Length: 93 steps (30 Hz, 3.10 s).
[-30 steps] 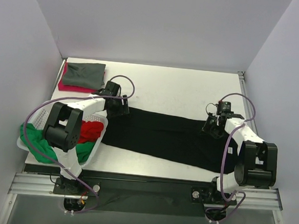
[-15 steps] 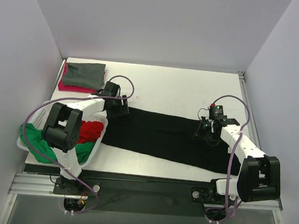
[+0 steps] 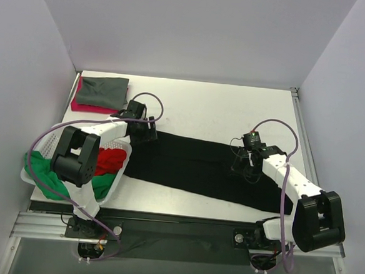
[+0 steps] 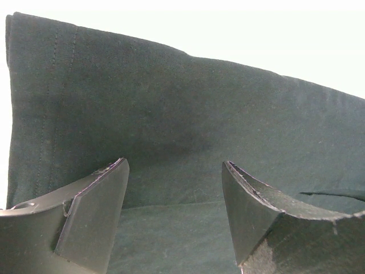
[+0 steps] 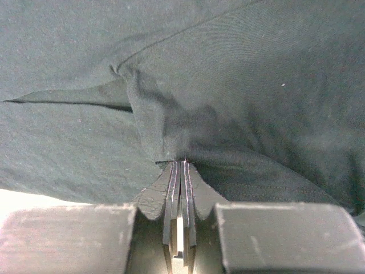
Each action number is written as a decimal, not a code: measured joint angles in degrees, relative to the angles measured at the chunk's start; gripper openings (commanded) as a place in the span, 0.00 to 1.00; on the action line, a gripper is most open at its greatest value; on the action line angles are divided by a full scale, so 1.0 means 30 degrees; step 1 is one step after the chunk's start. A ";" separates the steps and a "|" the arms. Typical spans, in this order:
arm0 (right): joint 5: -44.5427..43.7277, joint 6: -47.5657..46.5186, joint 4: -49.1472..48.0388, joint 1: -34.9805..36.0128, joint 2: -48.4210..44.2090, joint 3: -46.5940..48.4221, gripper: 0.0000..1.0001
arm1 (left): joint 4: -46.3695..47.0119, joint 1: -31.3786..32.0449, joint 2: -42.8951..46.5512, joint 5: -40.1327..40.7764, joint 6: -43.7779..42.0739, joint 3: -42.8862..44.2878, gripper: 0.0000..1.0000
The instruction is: Fold and stack the t-shirts
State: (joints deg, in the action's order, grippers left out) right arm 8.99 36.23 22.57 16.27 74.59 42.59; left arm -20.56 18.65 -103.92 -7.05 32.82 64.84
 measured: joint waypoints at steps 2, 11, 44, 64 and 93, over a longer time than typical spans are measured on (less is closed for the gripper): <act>-0.0073 0.0372 0.0080 0.0306 0.0000 -0.0022 0.01 | 0.0015 0.0000 0.0000 -0.0044 0.0000 0.0000 0.77; 0.0029 0.1457 0.0554 0.1902 0.0350 -0.0029 0.40 | 0.0058 -0.0007 0.0000 -0.0117 0.0000 -0.0022 0.77; -0.2259 -0.3614 0.0211 -1.2036 0.4233 0.5450 0.52 | 0.0845 -0.0648 -0.1894 -0.0678 0.0415 0.2055 0.77; -0.0911 -0.4583 -0.2761 -1.2808 0.8925 0.6601 0.11 | 0.1435 -0.1064 -0.2761 -0.1253 0.0860 0.2914 0.77; -0.3883 -0.4080 -0.2426 -1.3464 0.8386 0.6105 0.34 | 0.1566 -0.1311 -0.2747 -0.1282 0.1319 0.2834 0.79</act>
State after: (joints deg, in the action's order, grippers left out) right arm -2.66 23.99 15.29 -24.12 99.74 60.90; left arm -15.86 14.72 -112.16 -10.90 36.77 73.34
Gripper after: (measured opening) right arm 0.264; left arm 0.776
